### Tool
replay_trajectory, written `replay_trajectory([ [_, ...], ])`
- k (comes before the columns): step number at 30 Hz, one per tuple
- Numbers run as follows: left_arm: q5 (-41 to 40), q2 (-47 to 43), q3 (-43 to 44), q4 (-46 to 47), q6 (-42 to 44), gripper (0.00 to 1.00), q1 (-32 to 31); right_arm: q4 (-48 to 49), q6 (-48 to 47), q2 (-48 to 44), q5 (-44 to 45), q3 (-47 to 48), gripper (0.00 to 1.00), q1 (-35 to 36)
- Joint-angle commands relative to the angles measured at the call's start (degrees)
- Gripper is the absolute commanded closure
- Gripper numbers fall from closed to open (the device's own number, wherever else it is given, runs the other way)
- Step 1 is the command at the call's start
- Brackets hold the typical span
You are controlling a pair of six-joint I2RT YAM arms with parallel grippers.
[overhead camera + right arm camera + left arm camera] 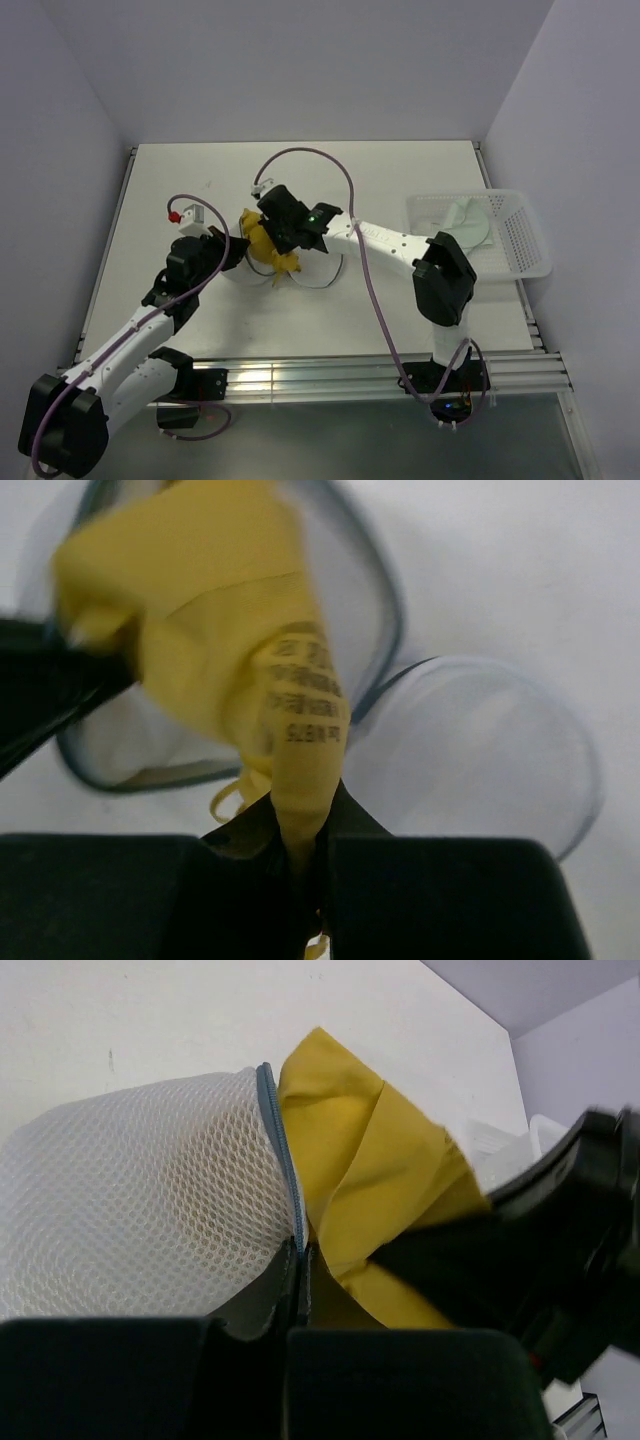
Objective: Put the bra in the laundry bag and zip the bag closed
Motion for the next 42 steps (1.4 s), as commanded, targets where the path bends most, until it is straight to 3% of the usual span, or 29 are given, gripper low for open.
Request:
replay_trajectory([
  [1, 2.8, -0.4, -0.3, 7.0, 0.2, 0.99, 0.0, 9.9, 1.5, -7.6, -10.9, -7.8, 1.0, 1.2],
  [7, 5.1, -0.4, -1.7, 9.1, -1.0, 0.99, 0.0, 21.1, -0.1, -11.3, -22.3, -14.6, 1.0, 1.3],
  [12, 10.3, -1.7, -4.1, 13.0, -1.2, 1.0, 0.0, 20.5, -3.9, -5.5, -27.7, -8.4, 1.0, 0.1],
  [17, 15.1, -5.1, -6.9, 15.9, -0.7, 1.0, 0.0, 30.7, 1.7, -3.5, -37.3, -13.7, 1.0, -3.6],
  [21, 17.6, -6.3, -10.3, 18.1, -2.3, 1.0, 0.0, 44.7, 13.7, -4.9, -31.9, -22.2, 0.99, -4.7],
  [28, 20.4, -10.1, -12.8, 17.5, -5.9, 1.0, 0.0, 56.2, 33.6, -7.3, -12.6, -30.1, 1.0, -6.1],
  [35, 21.4, -10.0, -14.1, 17.7, -7.7, 1.0, 0.0, 59.0, 49.9, -2.7, -0.8, -27.6, 1.0, -3.6],
  [42, 22.2, -7.5, -14.2, 21.4, -10.0, 1.0, 0.0, 56.1, 54.8, 2.5, 4.7, -26.7, 1.0, 0.3],
])
